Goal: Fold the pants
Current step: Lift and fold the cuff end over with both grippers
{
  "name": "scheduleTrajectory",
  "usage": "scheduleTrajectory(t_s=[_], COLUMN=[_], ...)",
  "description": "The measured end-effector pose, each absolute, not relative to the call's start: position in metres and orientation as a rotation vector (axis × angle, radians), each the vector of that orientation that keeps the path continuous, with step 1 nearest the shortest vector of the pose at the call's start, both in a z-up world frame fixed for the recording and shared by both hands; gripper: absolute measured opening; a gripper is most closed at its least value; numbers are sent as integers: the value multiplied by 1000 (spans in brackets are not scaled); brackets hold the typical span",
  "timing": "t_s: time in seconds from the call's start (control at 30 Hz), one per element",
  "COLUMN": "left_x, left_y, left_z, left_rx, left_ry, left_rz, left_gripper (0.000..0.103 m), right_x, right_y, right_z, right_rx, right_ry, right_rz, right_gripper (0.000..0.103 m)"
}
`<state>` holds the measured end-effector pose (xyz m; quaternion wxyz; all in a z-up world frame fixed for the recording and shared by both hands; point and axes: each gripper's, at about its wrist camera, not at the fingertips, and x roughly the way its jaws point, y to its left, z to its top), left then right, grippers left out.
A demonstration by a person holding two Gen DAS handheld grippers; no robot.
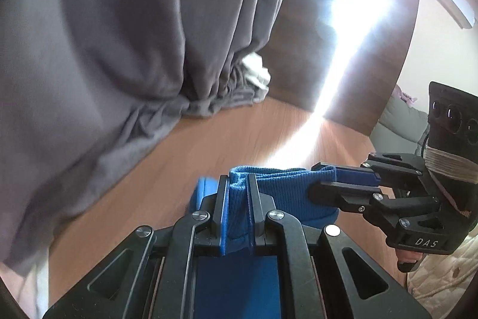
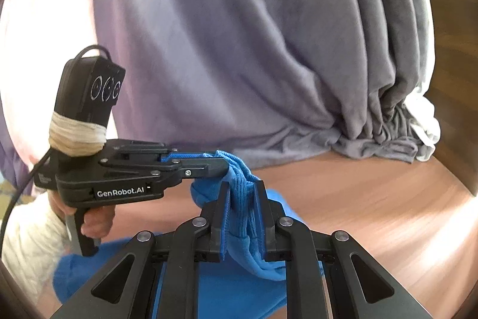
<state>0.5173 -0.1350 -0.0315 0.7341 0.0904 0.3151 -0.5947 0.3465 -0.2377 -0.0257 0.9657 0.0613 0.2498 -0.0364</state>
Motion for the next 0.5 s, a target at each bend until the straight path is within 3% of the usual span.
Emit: scheduleTrajectory(t_s=[0.5], left_x=[502], left_y=[-45], left_z=[-83], left_rx=[263], left_ry=[877], left_rz=[-1136], left_gripper=[13], right_x=[340], right_y=[-175], right_z=[-76], right_rx=[111], right_ry=[729], right_rz=[77], right_gripper=[18])
